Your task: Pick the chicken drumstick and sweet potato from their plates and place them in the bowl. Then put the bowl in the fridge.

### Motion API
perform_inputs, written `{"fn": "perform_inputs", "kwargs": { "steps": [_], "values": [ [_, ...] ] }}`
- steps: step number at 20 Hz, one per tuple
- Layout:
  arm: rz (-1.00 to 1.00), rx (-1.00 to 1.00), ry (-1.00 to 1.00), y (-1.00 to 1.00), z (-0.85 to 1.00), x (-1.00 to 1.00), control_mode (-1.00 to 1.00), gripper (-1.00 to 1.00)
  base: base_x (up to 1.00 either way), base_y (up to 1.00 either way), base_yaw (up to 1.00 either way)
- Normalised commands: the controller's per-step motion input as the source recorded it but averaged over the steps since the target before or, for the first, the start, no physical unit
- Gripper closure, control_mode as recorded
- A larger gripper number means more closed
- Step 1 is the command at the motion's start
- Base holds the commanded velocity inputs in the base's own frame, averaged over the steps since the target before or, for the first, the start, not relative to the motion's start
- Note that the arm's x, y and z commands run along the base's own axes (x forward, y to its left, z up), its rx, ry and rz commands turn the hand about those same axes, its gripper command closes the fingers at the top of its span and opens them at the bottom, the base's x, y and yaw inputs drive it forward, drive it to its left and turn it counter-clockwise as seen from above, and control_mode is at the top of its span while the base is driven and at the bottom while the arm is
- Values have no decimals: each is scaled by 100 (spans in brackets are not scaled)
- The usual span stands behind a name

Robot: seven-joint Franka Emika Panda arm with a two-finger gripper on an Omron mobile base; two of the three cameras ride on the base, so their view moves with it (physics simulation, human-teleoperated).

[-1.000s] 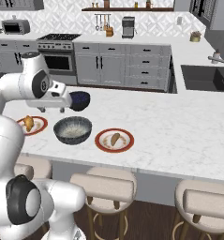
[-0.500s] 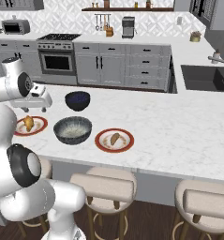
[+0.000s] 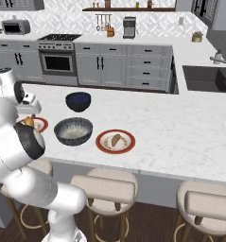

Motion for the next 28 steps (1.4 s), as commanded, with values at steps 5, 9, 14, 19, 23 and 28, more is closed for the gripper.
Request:
{"fn": "perform_inputs", "kwargs": {
  "steps": [5, 9, 14, 19, 23, 28],
  "values": [
    [12, 0, 6, 55, -31, 26, -100, -100, 0, 0, 0],
    [12, 0, 10, 47, -25, 16, -100, -100, 0, 0, 0],
    [5, 0, 3, 44, -30, 29, -100, -100, 0, 0, 0],
    [0, 0, 0, 7, -28, 46, -100, -100, 0, 0, 0],
    [0, 0, 0, 1, -36, 57, -100, -100, 0, 0, 0],
    [-3, 0, 0, 23, -41, 38, -100, -100, 0, 0, 0]
  ]
}}
